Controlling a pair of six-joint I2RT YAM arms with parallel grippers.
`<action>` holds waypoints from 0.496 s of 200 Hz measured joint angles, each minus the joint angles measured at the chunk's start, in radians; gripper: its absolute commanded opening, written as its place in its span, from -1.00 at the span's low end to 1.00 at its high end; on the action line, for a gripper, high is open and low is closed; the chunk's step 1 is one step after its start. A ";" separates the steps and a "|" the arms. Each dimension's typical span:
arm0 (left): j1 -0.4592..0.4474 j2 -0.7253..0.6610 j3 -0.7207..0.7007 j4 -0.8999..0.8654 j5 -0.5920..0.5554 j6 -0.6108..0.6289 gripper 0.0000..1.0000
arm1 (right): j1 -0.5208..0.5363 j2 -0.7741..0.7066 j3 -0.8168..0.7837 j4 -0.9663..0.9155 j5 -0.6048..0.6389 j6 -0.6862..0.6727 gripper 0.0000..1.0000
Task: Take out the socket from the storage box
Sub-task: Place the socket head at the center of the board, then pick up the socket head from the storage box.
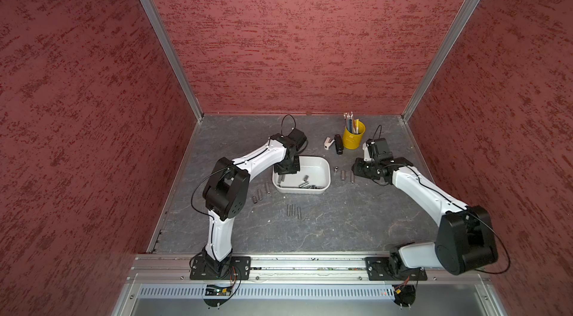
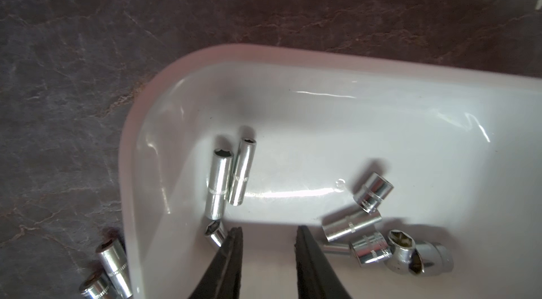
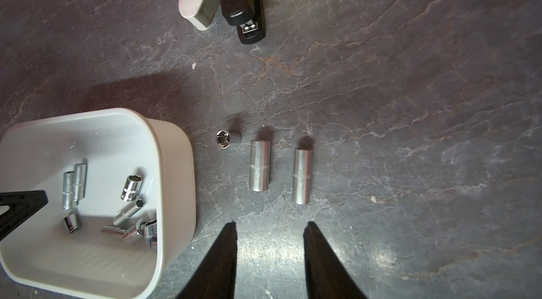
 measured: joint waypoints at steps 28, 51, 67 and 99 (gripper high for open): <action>0.016 0.027 0.006 0.003 0.003 -0.008 -0.36 | 0.000 0.010 0.000 0.000 -0.012 0.000 -0.19; 0.021 0.059 0.026 0.013 0.005 -0.008 -0.38 | 0.000 0.011 0.000 0.001 -0.025 0.000 -0.18; 0.022 0.081 0.035 0.023 0.011 -0.008 -0.39 | 0.000 0.017 0.000 0.001 -0.037 0.000 -0.18; 0.028 0.104 0.039 0.029 0.016 -0.008 -0.40 | 0.000 0.030 0.000 0.001 -0.045 0.000 -0.19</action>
